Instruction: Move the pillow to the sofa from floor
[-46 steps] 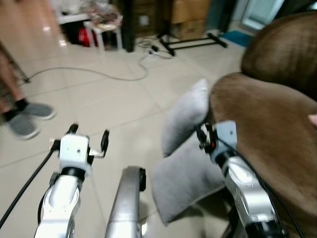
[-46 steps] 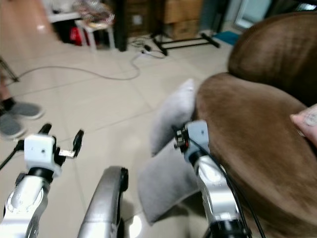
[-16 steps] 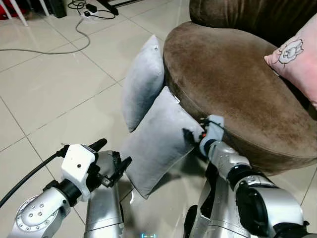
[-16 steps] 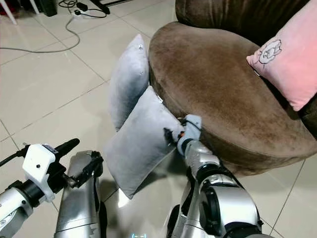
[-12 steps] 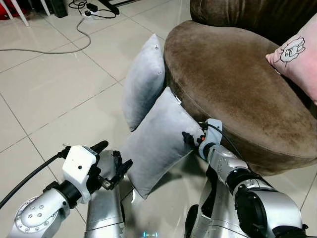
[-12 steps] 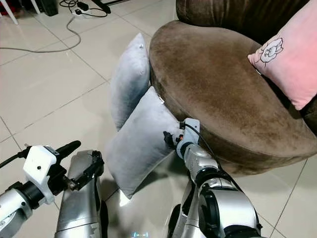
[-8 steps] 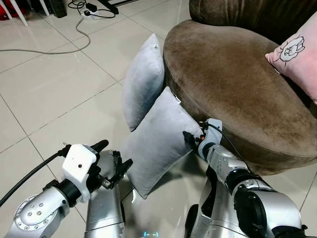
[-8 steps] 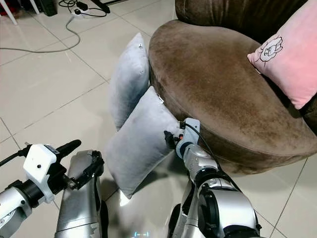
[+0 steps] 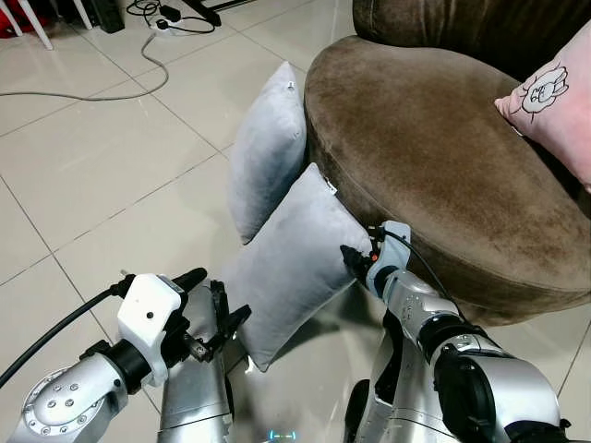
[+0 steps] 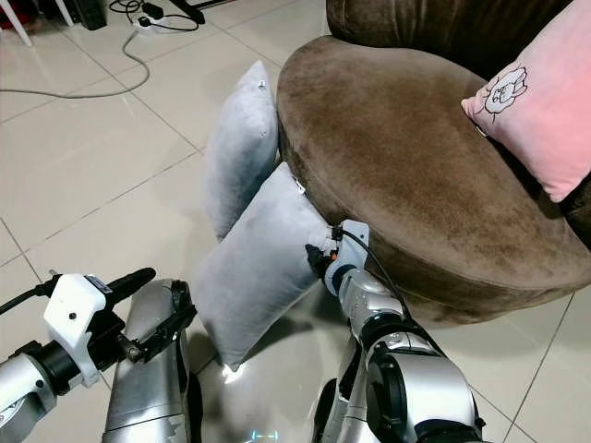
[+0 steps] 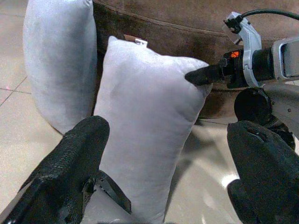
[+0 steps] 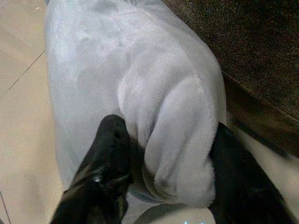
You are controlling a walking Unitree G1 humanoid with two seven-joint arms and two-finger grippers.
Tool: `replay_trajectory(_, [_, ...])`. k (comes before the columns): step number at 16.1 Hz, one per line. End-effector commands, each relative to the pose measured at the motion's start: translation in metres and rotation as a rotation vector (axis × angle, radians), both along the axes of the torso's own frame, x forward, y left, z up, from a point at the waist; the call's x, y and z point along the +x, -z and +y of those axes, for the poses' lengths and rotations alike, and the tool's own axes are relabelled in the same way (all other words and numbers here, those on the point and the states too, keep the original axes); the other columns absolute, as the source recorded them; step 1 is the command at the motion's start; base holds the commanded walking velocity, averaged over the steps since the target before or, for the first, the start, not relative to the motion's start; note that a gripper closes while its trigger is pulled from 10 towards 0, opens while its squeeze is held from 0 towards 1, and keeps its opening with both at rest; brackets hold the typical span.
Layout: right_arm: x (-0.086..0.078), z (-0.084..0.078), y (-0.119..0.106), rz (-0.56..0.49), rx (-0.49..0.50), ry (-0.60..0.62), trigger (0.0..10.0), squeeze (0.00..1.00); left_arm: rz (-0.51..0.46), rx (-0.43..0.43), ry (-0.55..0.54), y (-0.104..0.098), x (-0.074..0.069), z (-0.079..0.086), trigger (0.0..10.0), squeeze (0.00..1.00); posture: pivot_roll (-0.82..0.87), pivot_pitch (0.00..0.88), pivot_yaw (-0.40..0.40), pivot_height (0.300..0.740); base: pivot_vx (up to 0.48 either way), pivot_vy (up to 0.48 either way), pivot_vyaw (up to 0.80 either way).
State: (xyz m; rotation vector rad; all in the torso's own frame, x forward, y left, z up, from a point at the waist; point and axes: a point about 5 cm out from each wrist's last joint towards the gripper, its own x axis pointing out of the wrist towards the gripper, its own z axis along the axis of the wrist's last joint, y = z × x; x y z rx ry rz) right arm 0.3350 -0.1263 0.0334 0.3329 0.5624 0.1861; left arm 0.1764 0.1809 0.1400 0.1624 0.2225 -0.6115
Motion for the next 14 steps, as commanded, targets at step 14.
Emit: replay_trajectory(14, [0.002, 0.001, -0.005, -0.05, 0.072, -0.04, 0.0, 0.0, 0.002, -0.005, -0.008, 0.005, -0.006, -0.01, 10.0, 0.0, 0.12, 0.101, -0.059, 0.406, 0.0, 0.0, 0.0])
